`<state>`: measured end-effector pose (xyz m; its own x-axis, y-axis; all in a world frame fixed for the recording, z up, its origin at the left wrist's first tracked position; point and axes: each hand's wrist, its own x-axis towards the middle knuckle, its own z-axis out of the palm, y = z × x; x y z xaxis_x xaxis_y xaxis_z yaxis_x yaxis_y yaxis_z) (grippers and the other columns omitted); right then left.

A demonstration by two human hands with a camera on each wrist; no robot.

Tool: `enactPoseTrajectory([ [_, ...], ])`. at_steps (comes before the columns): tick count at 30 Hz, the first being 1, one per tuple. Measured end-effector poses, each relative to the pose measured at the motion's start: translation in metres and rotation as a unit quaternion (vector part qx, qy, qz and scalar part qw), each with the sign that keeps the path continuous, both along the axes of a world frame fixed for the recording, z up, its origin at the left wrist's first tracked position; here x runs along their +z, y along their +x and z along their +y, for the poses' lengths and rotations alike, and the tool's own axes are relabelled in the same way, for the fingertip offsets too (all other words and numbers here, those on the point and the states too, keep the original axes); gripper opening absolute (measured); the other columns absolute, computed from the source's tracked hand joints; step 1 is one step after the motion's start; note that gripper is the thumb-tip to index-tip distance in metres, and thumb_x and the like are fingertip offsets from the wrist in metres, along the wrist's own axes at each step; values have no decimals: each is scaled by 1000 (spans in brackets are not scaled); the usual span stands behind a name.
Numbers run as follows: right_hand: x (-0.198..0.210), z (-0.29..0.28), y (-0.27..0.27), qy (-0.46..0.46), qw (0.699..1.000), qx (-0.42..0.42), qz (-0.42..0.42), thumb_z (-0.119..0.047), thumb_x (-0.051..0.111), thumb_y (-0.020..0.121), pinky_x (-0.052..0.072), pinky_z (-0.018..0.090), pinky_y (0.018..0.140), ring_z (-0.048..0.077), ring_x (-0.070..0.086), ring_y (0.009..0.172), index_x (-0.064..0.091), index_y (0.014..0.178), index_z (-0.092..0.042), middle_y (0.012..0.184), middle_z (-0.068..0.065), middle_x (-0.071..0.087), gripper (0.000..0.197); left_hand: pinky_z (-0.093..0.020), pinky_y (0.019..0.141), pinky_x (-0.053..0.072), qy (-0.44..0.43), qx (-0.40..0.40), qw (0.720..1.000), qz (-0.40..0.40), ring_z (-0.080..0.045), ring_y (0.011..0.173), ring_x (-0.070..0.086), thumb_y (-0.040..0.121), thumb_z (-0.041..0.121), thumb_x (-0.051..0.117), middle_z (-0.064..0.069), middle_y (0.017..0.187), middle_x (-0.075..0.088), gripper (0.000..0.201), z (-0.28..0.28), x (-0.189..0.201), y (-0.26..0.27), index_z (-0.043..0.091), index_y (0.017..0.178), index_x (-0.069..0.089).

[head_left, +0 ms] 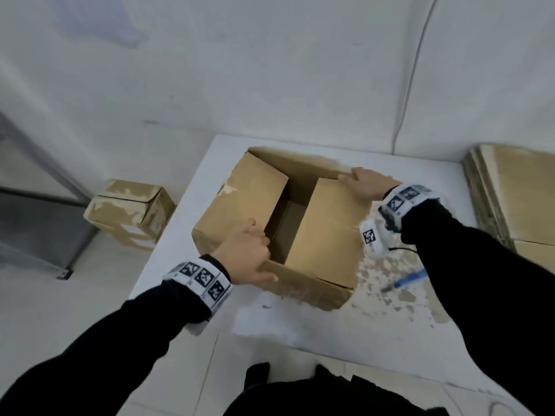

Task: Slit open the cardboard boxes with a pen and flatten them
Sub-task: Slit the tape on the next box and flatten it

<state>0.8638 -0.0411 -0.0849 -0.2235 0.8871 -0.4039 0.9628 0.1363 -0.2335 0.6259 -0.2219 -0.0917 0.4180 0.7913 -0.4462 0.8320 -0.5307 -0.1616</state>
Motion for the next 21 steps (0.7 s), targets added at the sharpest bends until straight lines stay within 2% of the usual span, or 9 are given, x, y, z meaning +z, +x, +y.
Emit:
enactPoseTrajectory([
  [3,21,-42,-50,62,981,182,-30,-50,26,99,7,50,114,28,11,145,24,148,-24,158,6,15,56,-43,111,12,16,-9,999,-35,-23,111,47,92,62,37,-4,106,60,57,0,-1,-2,13,102,64],
  [5,26,-68,-78,-39,958,279,-54,-46,20,101,4,45,113,25,15,144,29,147,-28,155,0,24,50,-42,111,9,14,-13,998,-53,-24,113,46,92,60,37,-6,107,62,57,-1,-2,-2,11,104,62],
  [7,34,-84,-88,-111,949,271,-120,-50,16,100,0,50,114,22,25,141,38,143,-25,150,-1,36,54,-42,112,10,27,-26,998,-50,-24,114,46,93,61,37,-7,108,62,58,-2,-3,-4,10,107,61],
  [9,52,-91,-76,-57,957,255,-124,-50,20,100,9,52,114,21,35,134,51,132,-20,140,1,46,54,-43,112,14,45,-48,997,-41,-25,115,45,93,61,34,-9,111,61,61,-2,-6,-7,9,110,60],
  [11,77,-101,-54,70,962,255,-61,-47,28,98,30,43,105,20,48,117,61,117,-18,122,2,55,48,-43,112,17,59,-72,995,-35,-25,114,45,94,61,32,-9,113,60,61,-1,-7,-8,9,112,58],
  [14,117,-130,-11,98,979,175,28,-49,35,93,37,33,93,17,52,103,65,112,-17,110,0,58,48,-44,113,16,83,-99,992,-6,-25,115,46,94,62,33,-9,116,60,62,-1,0,-2,9,114,59],
  [17,114,-156,33,88,995,32,-32,-55,33,88,36,29,83,20,53,100,59,125,-16,109,3,60,60,-47,114,15,138,-131,980,51,-30,123,40,90,69,34,-11,125,54,73,-11,15,-2,7,121,57],
  [19,88,-166,44,17,996,-66,-61,-72,27,77,37,30,93,25,50,117,45,138,-16,133,9,54,85,-49,113,17,199,-130,969,73,-33,126,37,88,71,32,-14,128,50,77,-19,32,-14,6,124,52],
  [21,57,-172,38,-97,986,-137,13,-94,24,58,29,37,111,24,32,138,20,150,-19,155,6,27,118,-52,114,13,258,-93,961,46,-34,129,35,88,70,35,-14,130,48,74,-22,48,-35,9,127,50],
])
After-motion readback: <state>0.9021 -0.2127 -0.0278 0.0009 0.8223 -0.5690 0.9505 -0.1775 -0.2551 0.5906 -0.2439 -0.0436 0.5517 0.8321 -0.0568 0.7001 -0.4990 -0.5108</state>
